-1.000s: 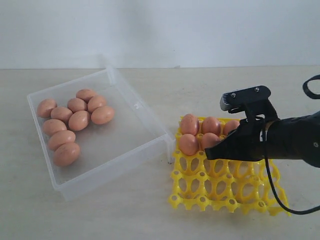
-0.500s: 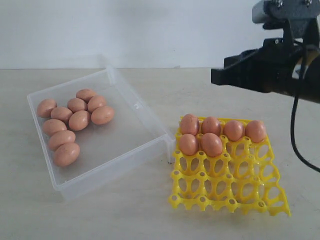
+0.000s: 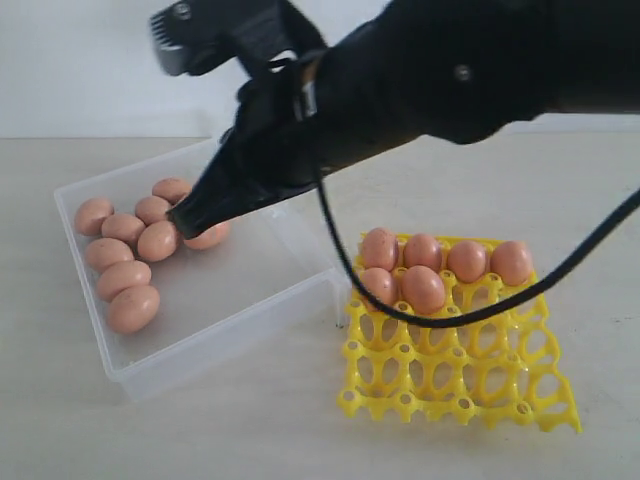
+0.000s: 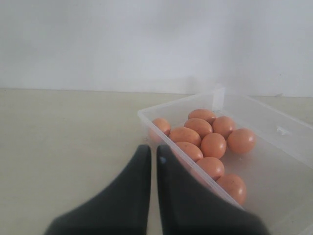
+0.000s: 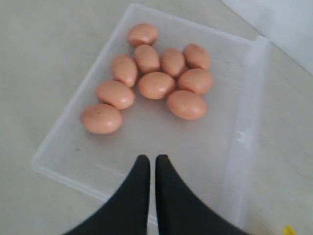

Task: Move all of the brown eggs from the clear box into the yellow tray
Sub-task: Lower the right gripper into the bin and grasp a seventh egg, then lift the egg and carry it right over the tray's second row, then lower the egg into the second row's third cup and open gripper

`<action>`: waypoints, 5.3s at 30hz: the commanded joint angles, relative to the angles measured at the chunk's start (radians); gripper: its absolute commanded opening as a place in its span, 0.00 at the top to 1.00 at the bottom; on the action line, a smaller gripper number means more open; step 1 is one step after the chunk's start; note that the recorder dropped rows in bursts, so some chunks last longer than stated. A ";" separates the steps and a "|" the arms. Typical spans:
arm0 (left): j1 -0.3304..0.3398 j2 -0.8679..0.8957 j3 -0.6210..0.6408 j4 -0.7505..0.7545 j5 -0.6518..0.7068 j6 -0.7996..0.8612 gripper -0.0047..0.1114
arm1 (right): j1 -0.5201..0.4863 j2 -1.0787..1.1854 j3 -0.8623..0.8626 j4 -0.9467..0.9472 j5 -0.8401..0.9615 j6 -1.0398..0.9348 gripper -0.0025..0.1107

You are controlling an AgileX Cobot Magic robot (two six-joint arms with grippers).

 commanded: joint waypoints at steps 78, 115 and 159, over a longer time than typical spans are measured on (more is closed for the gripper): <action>0.002 -0.003 0.003 0.001 0.001 -0.002 0.92 | -0.019 0.900 -0.849 0.476 0.471 -1.253 0.57; 0.002 -0.003 0.003 0.001 -0.001 -0.002 0.92 | -0.019 -0.379 0.796 0.547 -0.976 -0.357 0.98; 0.002 -0.003 0.003 0.001 0.001 -0.002 0.92 | -0.844 0.077 0.774 -0.860 -1.087 0.711 0.98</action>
